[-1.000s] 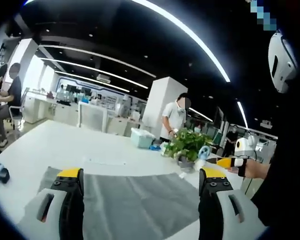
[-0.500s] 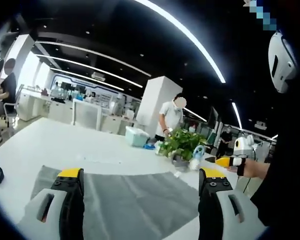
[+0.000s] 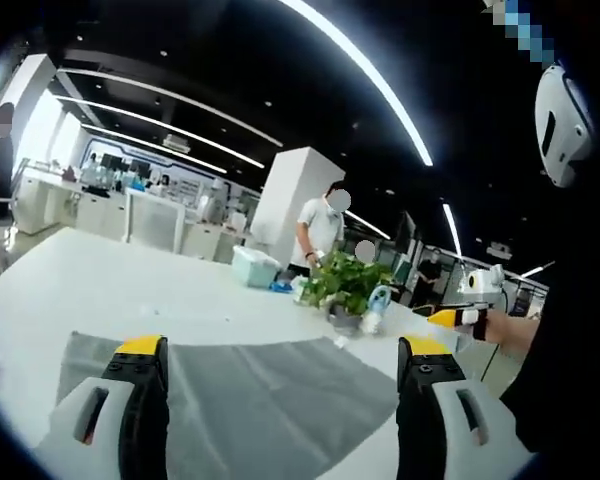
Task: Fold the towel on the table until its edges align and the towel forms a compact rectangular stack.
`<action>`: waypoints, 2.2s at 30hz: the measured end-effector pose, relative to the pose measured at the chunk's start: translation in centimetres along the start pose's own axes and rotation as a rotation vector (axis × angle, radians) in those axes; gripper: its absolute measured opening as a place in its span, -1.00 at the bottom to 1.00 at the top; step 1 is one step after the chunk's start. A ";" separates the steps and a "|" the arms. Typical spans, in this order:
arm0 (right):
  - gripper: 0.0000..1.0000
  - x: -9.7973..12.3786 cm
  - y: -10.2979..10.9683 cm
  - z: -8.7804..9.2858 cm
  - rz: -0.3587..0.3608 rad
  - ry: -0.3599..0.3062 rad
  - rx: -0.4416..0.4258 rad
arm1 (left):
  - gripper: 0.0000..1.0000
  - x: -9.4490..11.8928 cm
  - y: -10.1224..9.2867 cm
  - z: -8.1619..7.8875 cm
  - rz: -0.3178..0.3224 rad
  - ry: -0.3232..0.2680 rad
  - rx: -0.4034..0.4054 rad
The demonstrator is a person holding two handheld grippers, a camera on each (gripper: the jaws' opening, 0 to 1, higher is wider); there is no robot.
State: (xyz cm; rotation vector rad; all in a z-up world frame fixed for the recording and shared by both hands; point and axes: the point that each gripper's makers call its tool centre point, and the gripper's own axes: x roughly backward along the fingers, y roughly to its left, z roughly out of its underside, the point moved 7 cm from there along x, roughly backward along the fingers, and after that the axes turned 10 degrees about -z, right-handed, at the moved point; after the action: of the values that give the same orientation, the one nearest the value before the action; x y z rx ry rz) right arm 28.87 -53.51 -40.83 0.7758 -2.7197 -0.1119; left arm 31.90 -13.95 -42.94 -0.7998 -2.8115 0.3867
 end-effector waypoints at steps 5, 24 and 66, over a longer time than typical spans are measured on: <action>0.78 0.8 0.6 1.0 0.035 0.010 -0.035 | 0.94 -0.5 0.6 1.4 0.030 0.043 0.010; 0.78 5.1 -8.5 0.0 0.009 0.023 0.020 | 0.94 -5.8 -7.5 2.7 -0.002 0.084 -0.101; 0.59 8.3 -28.3 -6.4 -0.297 0.239 0.406 | 0.87 -15.5 -30.9 9.3 0.103 0.114 -0.134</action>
State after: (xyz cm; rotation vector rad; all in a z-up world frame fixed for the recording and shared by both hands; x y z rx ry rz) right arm 38.35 -81.86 -36.99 1.2155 -2.4103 0.4523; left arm 27.38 -49.44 -44.25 -0.9646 -2.7201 0.1628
